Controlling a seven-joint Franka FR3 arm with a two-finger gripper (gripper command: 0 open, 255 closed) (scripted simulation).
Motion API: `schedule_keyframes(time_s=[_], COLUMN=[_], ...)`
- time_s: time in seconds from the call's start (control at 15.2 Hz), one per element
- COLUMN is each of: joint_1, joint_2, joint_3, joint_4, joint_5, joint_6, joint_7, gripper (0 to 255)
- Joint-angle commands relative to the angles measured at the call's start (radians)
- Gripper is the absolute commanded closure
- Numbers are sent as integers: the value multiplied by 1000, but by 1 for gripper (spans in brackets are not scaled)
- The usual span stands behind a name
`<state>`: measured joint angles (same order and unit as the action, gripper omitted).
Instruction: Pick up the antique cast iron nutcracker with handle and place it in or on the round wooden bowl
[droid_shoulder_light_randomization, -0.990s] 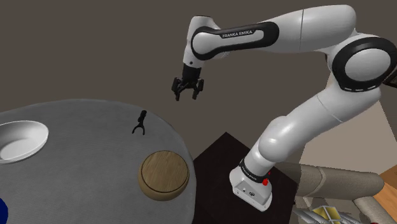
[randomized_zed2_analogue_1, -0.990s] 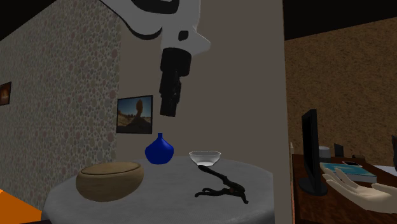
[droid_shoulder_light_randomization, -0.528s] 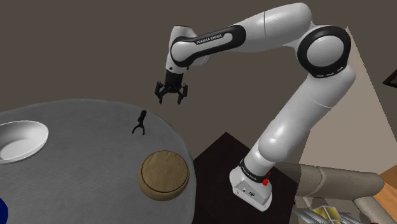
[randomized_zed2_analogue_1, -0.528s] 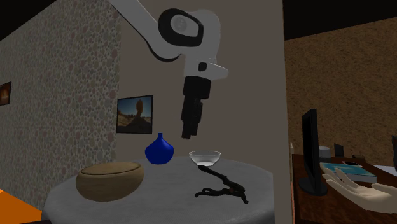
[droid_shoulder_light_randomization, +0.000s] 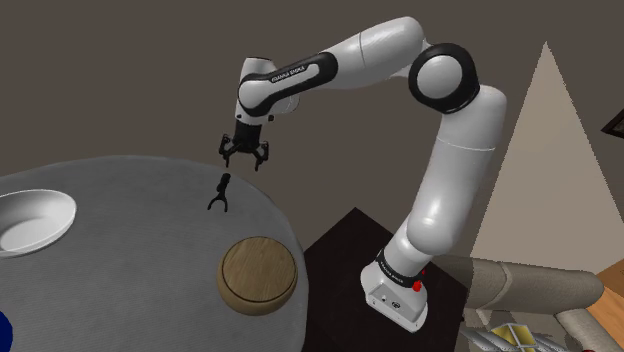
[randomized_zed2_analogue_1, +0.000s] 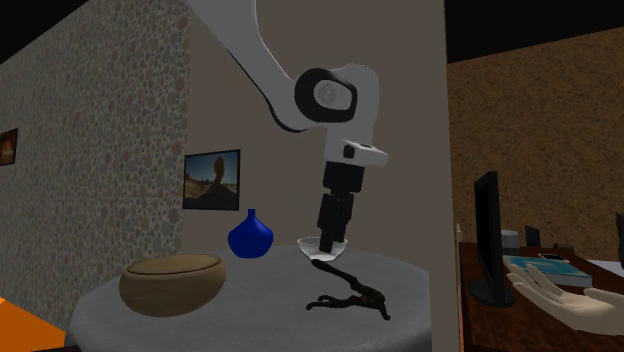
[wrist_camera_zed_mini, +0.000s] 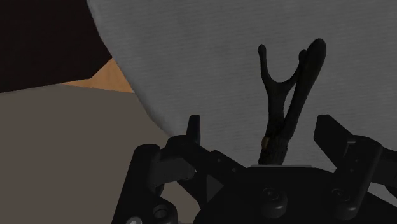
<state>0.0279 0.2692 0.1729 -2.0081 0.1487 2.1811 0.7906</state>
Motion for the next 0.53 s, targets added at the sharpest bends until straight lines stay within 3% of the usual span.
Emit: schedule_keyframes(time_s=[0.0,0.26,0.46], joint_1=[7,22,27], joint_2=[82,239,274], joint_3=[-7,-25,-27], joint_4=[65,216,230], joint_5=[0,5,6], joint_6=[19,32,54], joint_7=[47,128,138], gripper=[0,0,0])
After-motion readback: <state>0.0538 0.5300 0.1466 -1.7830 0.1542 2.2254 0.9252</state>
